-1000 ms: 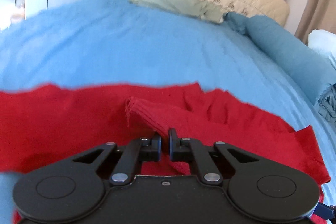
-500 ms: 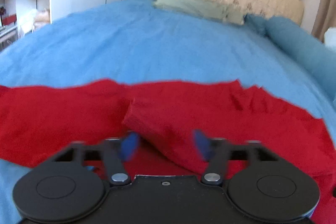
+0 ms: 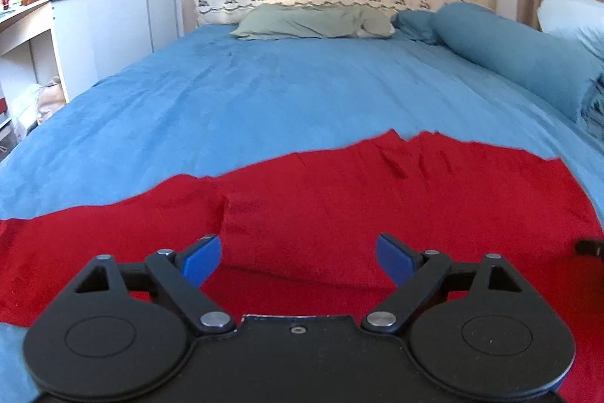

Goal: Fold small clothes

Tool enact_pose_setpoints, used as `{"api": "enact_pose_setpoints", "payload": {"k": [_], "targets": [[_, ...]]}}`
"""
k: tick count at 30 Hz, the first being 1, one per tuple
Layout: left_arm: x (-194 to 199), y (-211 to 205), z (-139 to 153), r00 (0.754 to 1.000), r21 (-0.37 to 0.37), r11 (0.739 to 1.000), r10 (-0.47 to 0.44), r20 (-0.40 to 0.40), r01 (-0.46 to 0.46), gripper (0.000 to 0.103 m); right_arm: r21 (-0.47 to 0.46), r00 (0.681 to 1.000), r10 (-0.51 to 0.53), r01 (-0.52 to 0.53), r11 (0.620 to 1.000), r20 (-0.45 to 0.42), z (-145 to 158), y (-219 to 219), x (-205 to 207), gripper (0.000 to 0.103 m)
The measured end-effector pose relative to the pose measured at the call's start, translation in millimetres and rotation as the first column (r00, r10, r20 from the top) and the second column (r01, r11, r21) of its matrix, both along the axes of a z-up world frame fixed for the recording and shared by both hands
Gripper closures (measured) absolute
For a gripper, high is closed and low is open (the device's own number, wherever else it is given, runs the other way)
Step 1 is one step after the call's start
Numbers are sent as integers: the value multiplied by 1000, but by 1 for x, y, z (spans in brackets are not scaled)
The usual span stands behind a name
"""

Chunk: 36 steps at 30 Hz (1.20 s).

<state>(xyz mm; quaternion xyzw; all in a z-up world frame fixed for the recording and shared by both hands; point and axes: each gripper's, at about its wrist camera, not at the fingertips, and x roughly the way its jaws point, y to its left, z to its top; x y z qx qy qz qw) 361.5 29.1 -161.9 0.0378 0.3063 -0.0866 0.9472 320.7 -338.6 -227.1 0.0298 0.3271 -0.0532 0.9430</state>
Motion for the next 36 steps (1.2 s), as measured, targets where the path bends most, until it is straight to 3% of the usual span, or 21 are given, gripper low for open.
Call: {"api": "enact_pose_setpoints", "payload": {"k": [5,12,15,17,20,23,25,27,32,36], "targets": [[8,-10,-2,999,-21,999,-48,13,49,5,2,989,61,-62,998,132,25,18,0,0],[72,-18,-12,996,-112,993,-58,-71,49,3,-35,987,143,-141,989,79,1,45,54,0],[96,-12,-29,989,-89,996,-8,-150,-5,3,22,992,115,-117,993,58,-8,35,65,0],[96,-9,-33,991,-81,997,-29,-129,19,0,47,992,104,-107,993,67,-9,29,62,0],[89,-16,-30,991,-11,999,-35,-132,34,0,6,994,78,-79,997,72,-8,29,55,0],[77,-21,-15,990,43,999,-12,-138,18,0,-44,996,35,-31,999,84,-3,31,49,0],[62,-19,2,995,65,998,-4,-100,11,0,-115,994,7,6,993,111,9,37,38,0],[42,-10,25,998,50,999,9,-56,-6,0,-123,990,25,-7,992,141,25,43,27,0],[-19,34,85,997,-134,990,46,-60,-54,0,-127,982,-7,32,991,190,87,74,-15,0],[-59,79,114,992,-227,966,121,-38,-126,0,-133,972,80,-51,990,220,131,119,-49,0]]}}
